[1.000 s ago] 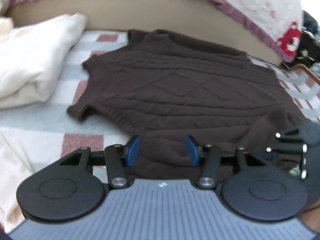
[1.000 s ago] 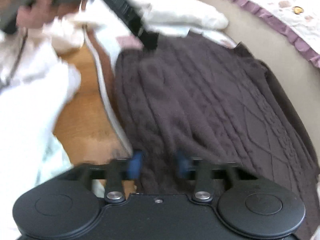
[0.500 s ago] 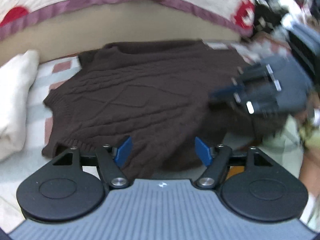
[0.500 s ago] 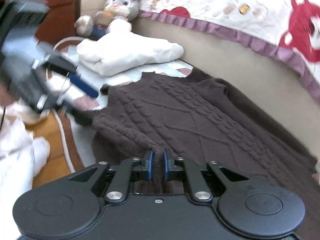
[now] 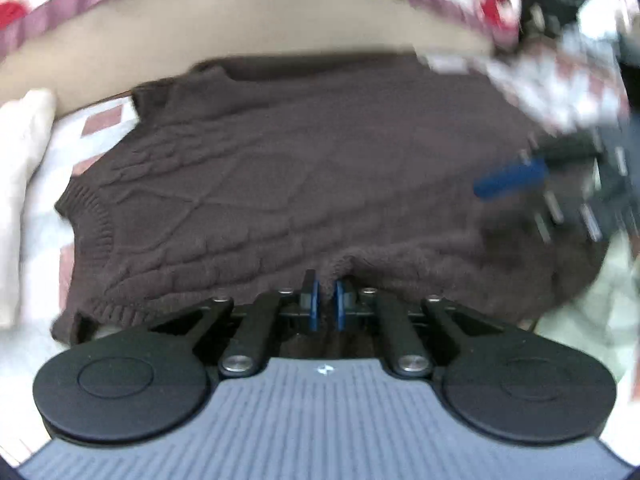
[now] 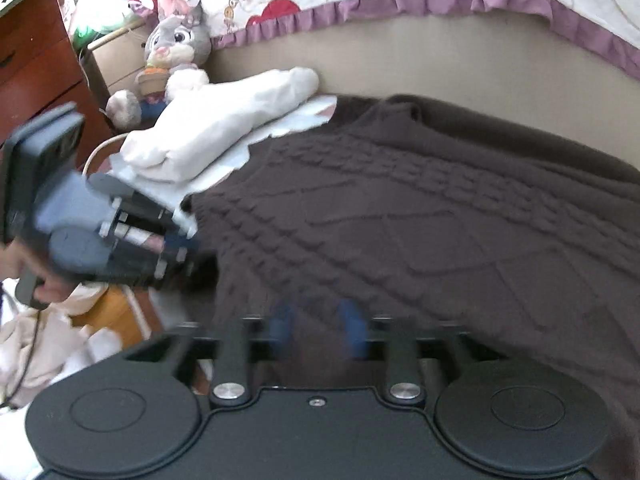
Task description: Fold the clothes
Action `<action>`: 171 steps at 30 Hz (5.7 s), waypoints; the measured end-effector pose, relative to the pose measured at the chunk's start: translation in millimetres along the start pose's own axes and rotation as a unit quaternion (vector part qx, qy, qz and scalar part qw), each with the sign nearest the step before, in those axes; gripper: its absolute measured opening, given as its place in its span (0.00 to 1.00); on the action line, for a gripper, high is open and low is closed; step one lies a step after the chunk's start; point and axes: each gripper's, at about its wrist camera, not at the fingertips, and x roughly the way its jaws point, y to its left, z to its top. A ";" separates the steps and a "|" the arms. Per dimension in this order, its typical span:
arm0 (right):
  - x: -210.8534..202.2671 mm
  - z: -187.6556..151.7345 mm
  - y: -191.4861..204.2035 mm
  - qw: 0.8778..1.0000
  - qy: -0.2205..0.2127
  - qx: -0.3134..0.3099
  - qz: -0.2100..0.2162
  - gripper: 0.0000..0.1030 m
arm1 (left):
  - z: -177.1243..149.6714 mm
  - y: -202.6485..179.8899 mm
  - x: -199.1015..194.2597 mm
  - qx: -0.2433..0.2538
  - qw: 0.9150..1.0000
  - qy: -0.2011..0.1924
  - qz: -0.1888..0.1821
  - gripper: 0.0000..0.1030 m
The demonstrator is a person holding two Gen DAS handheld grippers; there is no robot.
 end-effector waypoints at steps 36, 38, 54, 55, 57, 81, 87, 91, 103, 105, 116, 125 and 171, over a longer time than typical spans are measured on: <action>57.5 94.6 -98.4 0.953 0.054 -0.111 -0.275 0.52 | -27.0 46.7 -6.9 -0.098 0.993 -0.029 0.059 0.30; 48.4 82.9 -101.3 0.958 0.045 -0.079 -0.272 0.62 | -31.4 52.3 -8.5 -0.108 0.992 -0.030 0.061 0.35; -34.2 -20.8 -77.6 0.967 0.002 0.209 -0.144 0.66 | -20.8 66.6 8.9 -0.221 0.971 -0.050 0.080 0.51; -34.5 -21.8 -72.6 0.968 0.003 0.198 -0.156 0.66 | -19.1 63.7 11.1 -0.213 0.972 -0.041 0.093 0.51; -38.6 -23.9 -62.5 0.970 -0.008 0.180 -0.165 0.66 | -15.9 50.3 6.5 -0.173 0.979 -0.044 0.094 0.47; -8.8 -21.4 -15.6 0.958 -0.035 -0.020 -0.285 0.09 | 17.4 -62.5 68.2 0.016 0.991 0.009 0.132 0.48; -23.3 -12.6 -48.4 0.925 -0.069 0.013 -0.374 0.09 | 27.7 -65.5 72.2 0.010 0.990 0.047 0.133 0.48; -32.3 -11.6 -68.1 0.913 -0.079 0.049 -0.396 0.09 | 42.1 -73.1 75.0 0.015 0.987 0.063 0.147 0.48; -50.8 -9.0 -98.5 0.899 -0.096 0.099 -0.416 0.09 | 50.7 -112.7 82.1 0.062 0.979 0.096 0.166 0.48; -52.7 -9.4 -105.8 0.898 -0.092 0.115 -0.415 0.09 | 47.5 -111.8 85.2 0.066 0.977 0.104 0.171 0.48; -30.5 8.0 -168.9 0.879 -0.027 0.128 -0.458 0.25 | 45.7 -86.0 91.5 0.027 0.975 0.115 0.187 0.49; -52.3 -2.2 -185.9 0.875 -0.049 0.252 -0.409 0.30 | 39.4 -92.1 97.7 0.050 0.972 0.119 0.197 0.52; 31.5 -1.0 -4.2 0.996 -0.003 0.087 -0.033 0.45 | 11.7 -39.2 30.4 -0.053 0.984 0.113 0.124 0.57</action>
